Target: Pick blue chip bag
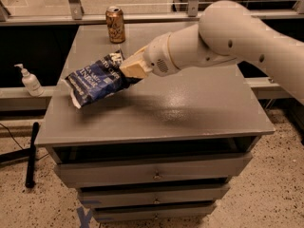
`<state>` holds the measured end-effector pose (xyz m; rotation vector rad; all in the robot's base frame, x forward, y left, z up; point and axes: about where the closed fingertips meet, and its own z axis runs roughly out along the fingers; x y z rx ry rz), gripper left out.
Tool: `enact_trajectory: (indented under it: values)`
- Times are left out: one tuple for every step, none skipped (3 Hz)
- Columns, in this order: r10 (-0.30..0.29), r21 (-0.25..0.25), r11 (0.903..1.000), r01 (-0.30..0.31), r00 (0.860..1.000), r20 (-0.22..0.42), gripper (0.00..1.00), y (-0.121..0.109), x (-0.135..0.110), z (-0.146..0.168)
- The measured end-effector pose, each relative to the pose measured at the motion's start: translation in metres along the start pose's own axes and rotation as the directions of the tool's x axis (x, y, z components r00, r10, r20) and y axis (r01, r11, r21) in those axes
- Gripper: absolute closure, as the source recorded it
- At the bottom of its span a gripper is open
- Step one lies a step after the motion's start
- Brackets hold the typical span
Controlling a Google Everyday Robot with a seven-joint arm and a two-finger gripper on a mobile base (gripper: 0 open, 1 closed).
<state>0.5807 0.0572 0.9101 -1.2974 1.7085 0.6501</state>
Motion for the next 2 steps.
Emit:
enact_trajectory:
  values:
    - [0.069, 0.016, 0.9974, -0.070, 0.996, 0.054, 1.00, -0.0148, -0.0278, -0.0288]
    - [0.072, 0.019, 0.9971, -0.074, 0.995, 0.065, 1.00, -0.0168, -0.0342, -0.0321]
